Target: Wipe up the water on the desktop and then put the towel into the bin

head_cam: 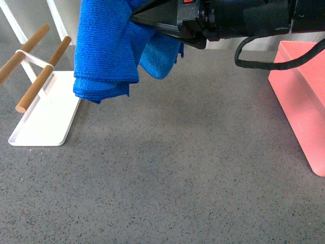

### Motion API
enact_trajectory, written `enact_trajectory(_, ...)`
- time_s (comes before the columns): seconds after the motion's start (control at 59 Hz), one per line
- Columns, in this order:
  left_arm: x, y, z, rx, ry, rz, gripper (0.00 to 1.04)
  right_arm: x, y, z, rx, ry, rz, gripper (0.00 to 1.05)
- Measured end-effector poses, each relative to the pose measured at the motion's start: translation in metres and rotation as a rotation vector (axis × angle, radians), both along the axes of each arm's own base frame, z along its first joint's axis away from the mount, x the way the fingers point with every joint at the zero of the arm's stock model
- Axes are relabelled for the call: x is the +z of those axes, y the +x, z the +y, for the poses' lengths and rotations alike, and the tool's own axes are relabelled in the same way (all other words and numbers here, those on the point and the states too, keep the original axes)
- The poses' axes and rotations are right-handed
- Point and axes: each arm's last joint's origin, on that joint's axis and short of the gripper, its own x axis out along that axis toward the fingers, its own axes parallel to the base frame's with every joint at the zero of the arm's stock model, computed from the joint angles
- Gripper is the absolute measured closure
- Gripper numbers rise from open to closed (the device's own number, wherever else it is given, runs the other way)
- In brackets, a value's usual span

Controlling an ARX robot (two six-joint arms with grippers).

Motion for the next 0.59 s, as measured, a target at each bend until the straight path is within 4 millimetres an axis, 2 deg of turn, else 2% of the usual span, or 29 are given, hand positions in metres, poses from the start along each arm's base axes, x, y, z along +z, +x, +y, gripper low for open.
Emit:
enact_trajectory(0.102,0.000,0.000,0.000,0.000,0.000,-0.001,0.06,0.000,0.000,-0.002,-0.004,-0.008,-0.001,1.01)
enact_trajectory(0.356,0.000,0.000,0.000,0.014,0.013,-0.014,0.07,0.000,0.001,-0.006,-0.013,-0.025,-0.002,1.01)
enact_trajectory(0.424,-0.004,-0.003,0.000,0.198,0.105,-0.197,0.17,0.000,0.000,-0.006,-0.015,-0.029,-0.003,1.01)
enact_trajectory(0.492,-0.014,-0.014,0.012,0.416,0.219,-0.337,0.28,0.001,0.000,-0.007,-0.015,-0.032,-0.001,1.01)
enact_trajectory(0.593,-0.026,-0.034,0.032,0.559,0.311,-0.412,0.42,0.002,0.000,-0.009,-0.019,-0.038,-0.004,1.01)
